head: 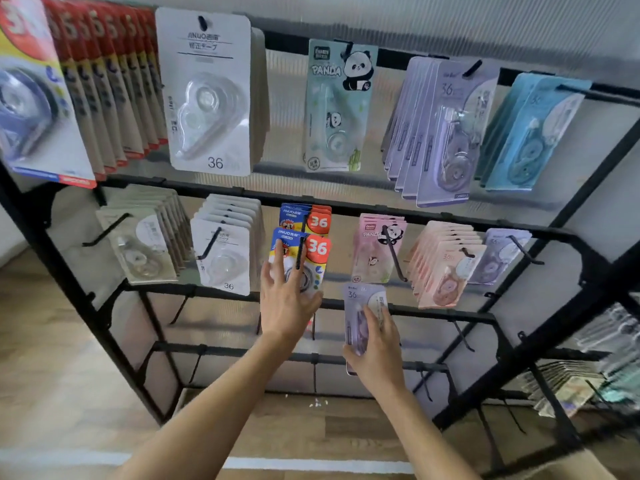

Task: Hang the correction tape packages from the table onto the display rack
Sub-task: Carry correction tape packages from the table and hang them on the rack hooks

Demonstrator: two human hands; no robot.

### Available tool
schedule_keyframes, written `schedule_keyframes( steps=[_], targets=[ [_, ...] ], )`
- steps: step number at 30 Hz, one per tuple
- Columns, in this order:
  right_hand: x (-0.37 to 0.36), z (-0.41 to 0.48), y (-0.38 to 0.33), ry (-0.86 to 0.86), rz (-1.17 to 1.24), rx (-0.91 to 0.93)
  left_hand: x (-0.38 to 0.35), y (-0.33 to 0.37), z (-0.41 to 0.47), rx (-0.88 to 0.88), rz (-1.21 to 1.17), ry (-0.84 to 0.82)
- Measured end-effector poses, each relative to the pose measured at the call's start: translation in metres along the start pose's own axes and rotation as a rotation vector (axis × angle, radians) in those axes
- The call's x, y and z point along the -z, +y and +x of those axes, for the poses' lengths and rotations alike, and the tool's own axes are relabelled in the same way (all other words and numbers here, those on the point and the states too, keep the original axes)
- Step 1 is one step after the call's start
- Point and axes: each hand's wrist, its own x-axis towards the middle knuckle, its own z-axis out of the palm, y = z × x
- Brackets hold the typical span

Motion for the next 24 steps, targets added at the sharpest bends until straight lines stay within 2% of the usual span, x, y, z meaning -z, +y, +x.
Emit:
schedule_keyframes(
  steps=[8,16,20,24],
  targets=[
    [0.006,0.005,-0.003,0.096,-0.034,-0.101,-0.02,0.0,0.061,0.166,-0.171,-0.119],
    [0.001,0.002,-0.005,0.123,-0.029,-0.179,-0.02,-0.014,0.074,-0.035,0.186,-0.254],
    [-0.001,-0.005,-0.002,0.146,0.0,-0.211,-0.026,-0.018,0.045,-0.109,0.254,-0.212],
    [0.002,-0.013,0.007,0.186,-0.01,-0.226,-0.039,-0.018,0.001,-0.244,0.223,-0.314]
  ],
)
